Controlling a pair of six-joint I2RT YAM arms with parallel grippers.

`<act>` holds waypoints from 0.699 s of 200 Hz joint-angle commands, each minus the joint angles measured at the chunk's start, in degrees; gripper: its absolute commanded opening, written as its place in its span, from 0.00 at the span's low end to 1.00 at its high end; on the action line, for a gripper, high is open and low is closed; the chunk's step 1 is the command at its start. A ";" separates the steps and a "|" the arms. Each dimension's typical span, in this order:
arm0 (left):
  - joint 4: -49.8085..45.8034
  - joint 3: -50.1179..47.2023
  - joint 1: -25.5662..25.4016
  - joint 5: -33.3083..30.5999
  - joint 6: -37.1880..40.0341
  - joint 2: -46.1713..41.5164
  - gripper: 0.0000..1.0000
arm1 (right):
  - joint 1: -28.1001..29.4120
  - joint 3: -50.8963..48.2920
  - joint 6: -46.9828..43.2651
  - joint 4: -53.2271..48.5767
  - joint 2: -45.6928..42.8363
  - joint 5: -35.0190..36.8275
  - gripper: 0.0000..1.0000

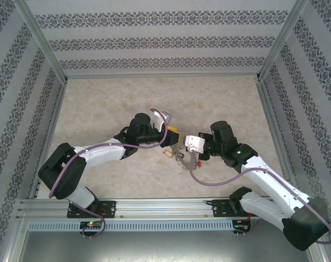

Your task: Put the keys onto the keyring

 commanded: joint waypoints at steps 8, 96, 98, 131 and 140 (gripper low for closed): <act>-4.77 3.27 -0.75 4.58 -7.91 -1.84 0.48 | 0.46 4.57 3.23 3.61 -0.56 -1.06 0.00; -6.02 2.60 -0.22 4.00 -13.86 -6.48 0.31 | 2.80 6.87 4.98 6.69 1.85 2.52 0.00; -6.00 2.53 -0.22 4.01 -13.95 -6.47 0.31 | 2.80 6.85 5.07 6.79 1.89 2.46 0.00; -6.09 1.51 0.02 3.00 -14.41 -6.77 0.25 | 2.80 6.59 5.67 8.13 1.59 1.87 0.00; -6.85 1.32 0.13 1.96 -14.51 -7.03 0.24 | 2.80 6.33 5.75 8.67 1.23 1.30 0.00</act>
